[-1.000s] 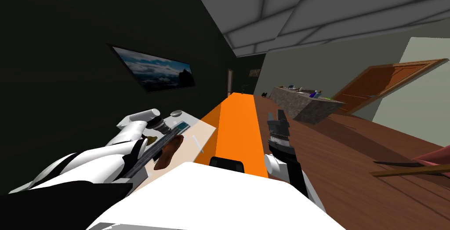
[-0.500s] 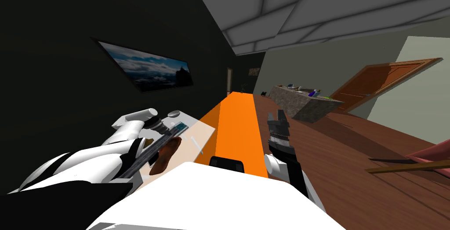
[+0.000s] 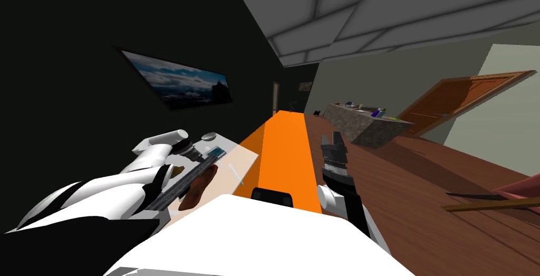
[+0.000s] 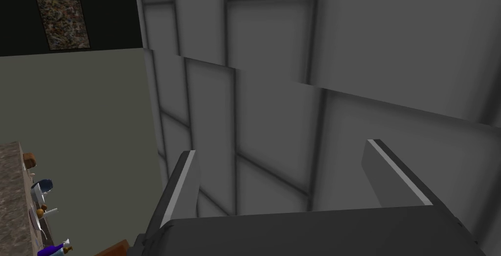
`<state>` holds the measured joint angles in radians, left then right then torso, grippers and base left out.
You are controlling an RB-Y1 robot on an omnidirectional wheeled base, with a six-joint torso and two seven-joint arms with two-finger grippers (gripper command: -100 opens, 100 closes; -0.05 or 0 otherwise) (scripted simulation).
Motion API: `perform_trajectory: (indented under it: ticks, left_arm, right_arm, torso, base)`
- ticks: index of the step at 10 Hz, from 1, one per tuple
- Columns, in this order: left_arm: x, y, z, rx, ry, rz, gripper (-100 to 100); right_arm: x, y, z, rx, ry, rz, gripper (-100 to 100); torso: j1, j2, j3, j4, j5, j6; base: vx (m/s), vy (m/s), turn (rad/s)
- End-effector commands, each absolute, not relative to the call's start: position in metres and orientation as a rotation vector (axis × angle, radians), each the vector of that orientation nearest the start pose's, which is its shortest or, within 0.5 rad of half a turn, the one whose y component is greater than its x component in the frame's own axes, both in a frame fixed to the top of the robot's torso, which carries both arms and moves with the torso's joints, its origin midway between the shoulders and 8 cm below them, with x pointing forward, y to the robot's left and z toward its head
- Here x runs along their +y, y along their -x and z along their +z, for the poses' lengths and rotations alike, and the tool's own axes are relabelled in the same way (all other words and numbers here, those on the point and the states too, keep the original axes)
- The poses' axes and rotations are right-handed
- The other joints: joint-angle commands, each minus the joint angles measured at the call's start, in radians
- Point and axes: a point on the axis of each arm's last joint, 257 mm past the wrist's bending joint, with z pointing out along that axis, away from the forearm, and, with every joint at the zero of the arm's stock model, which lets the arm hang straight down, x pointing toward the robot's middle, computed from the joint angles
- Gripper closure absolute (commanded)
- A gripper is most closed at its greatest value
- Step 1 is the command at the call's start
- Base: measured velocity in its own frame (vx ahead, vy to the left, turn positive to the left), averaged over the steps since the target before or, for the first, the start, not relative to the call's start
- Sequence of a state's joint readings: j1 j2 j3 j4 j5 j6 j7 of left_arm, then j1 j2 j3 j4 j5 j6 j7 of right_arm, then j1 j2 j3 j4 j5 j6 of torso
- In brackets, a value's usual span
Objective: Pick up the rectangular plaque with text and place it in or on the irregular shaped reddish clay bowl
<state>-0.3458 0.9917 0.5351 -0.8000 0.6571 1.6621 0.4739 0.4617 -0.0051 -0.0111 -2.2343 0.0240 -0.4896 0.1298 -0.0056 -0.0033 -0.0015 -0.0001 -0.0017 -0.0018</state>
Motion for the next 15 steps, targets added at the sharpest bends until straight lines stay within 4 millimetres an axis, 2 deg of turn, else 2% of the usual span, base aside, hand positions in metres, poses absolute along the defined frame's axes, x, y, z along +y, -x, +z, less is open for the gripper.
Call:
perform_trajectory:
  ticks: [1,2,3,4,5,6,7,8,9,10,12,14,15]
  left_arm:
    - [0.642,-0.288,-0.283,0.517,3.114,-0.159,-100]
    - [0.650,-0.287,-0.274,0.559,3.096,-0.164,-100]
    - [0.649,-0.282,-0.279,0.554,3.113,-0.151,-100]
    - [0.658,-0.284,-0.268,0.592,3.086,-0.164,-100]
    - [0.656,-0.275,-0.275,0.586,3.111,-0.146,-100]
    - [0.664,-0.273,-0.267,0.617,3.095,-0.152,-100]
    - [0.663,-0.268,-0.271,0.614,3.109,-0.143,-100]
    - [0.672,-0.266,-0.261,0.640,3.090,-0.152,-100]
    - [0.680,-0.259,-0.254,0.644,3.087,-0.154,-100]
    - [0.678,-0.252,-0.260,0.657,3.104,-0.142,-100]
    - [0.693,-0.237,-0.245,0.667,3.089,-0.155,-100]
    - [0.692,-0.233,-0.248,0.684,3.096,-0.150,-100]
    - [0.699,-0.223,-0.242,0.691,3.092,-0.157,-100]
  right_arm:
    - [-0.278,-0.357,0.015,0.674,-0.604,1.165,0]
    - [-0.278,-0.357,0.015,0.674,-0.604,1.165,0]
    - [-0.278,-0.357,0.015,0.674,-0.604,1.165,0]
    - [-0.278,-0.357,0.015,0.674,-0.604,1.165,0]
    - [-0.278,-0.357,0.015,0.674,-0.604,1.165,0]
    - [-0.278,-0.357,0.015,0.674,-0.604,1.165,0]
    - [-0.278,-0.357,0.015,0.674,-0.604,1.165,0]
    - [-0.278,-0.357,0.015,0.674,-0.604,1.165,0]
    - [-0.278,-0.357,0.015,0.674,-0.604,1.165,0]
    - [-0.278,-0.357,0.015,0.674,-0.604,1.165,0]
    - [-0.278,-0.357,0.015,0.674,-0.604,1.165,0]
    - [-0.278,-0.357,0.015,0.674,-0.604,1.165,0]
    - [-0.278,-0.357,0.015,0.674,-0.604,1.165,0]
  torso:
    - [0.000,0.000,0.000,0.000,0.000,0.000]
    - [-0.001,-0.001,-0.001,-0.001,0.000,0.000]
    - [-0.002,-0.003,-0.002,-0.001,-0.001,0.000]
    - [-0.001,-0.002,-0.002,-0.001,0.000,0.001]
    - [-0.002,-0.003,-0.002,-0.001,-0.001,0.000]
    - [-0.001,-0.002,-0.001,-0.001,0.000,0.001]
    - [-0.001,-0.003,-0.002,-0.001,0.000,0.000]
    - [-0.001,-0.002,-0.001,-0.001,0.000,0.001]
    - [-0.002,-0.002,-0.001,-0.001,-0.001,0.000]
    - [-0.003,-0.004,-0.003,-0.001,-0.001,0.000]
    - [-0.002,-0.003,-0.002,-0.001,-0.001,0.000]
    - [-0.003,-0.004,-0.003,-0.002,-0.001,0.001]
    - [0.000,0.000,-0.001,-0.001,0.000,0.001]
  base:
    - [0.085,-0.047,0.064]
    - [0.104,-0.061,0.108]
    - [0.094,-0.047,0.055]
    - [0.091,-0.052,0.078]
    - [0.080,-0.044,0.046]
    - [0.102,-0.042,0.089]
    - [0.081,-0.045,0.056]
    - [0.087,-0.064,0.087]
    - [0.144,-0.084,0.143]
    - [0.111,-0.070,0.059]
    - [0.132,-0.076,0.120]
    - [0.071,-0.047,0.009]
    - [0.044,-0.027,0.075]
